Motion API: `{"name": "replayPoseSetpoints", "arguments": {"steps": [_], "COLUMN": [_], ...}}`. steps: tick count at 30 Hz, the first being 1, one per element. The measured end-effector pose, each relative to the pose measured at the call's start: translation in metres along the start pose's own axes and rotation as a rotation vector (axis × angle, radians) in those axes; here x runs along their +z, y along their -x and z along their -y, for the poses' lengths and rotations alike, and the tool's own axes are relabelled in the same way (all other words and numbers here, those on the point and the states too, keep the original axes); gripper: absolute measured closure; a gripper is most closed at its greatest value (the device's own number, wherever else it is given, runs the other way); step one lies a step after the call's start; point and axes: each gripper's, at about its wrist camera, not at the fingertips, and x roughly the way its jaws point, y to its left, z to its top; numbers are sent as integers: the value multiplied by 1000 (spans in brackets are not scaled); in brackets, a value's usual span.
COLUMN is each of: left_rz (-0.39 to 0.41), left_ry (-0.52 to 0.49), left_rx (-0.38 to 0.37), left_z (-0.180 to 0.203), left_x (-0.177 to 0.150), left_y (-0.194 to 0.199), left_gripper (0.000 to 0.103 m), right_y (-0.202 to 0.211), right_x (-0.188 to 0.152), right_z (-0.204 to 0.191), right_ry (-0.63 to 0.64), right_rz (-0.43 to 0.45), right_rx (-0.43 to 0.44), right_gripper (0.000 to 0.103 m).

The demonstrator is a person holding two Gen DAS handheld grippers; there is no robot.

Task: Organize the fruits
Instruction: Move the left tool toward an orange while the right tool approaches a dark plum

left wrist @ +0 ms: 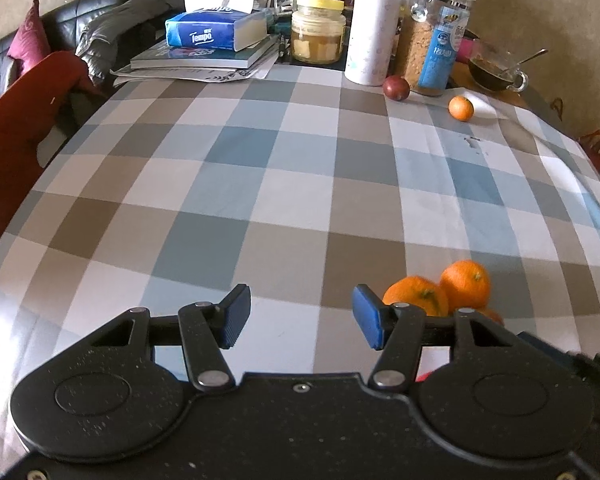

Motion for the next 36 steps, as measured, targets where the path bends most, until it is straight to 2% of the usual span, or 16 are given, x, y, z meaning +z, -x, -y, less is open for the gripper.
{"name": "replayPoseSetpoints", "arguments": {"steps": [4,9,11,15,19,27,31,36], "left_rz": [31,81,76,121,123,143,177,171], "left_ry": [17,52,44,48,45,-96,-163,-204], "left_rx": [-8,-54,-58,-54,-71,-88,-89,-168], "left_z": [4,3,3,1,1,24,34,40], "left_x": [-1,-6,-5,-7,-8,-17,-23,-27], "left_y": [-5,-7,-8,-4,-5,-2,3,6], "left_gripper": [41,41,41,41,37,37,37,37], "right_y": [-5,-6,-7,-8,-8,-3,-9,-14], "right_x": [0,-4,-5,-5,-1,2,6,5], "right_z": [-4,-6,-5,3,16,47,62,75], "right_ry": [24,51,61,53,-32,-194,-282,-359], "right_rz": [1,28,38,45,49,156,124,96], "right_rx": [23,27,34,64,77,-57,-69,-89], "right_gripper": [66,63,63,63,63,61,61,61]}}
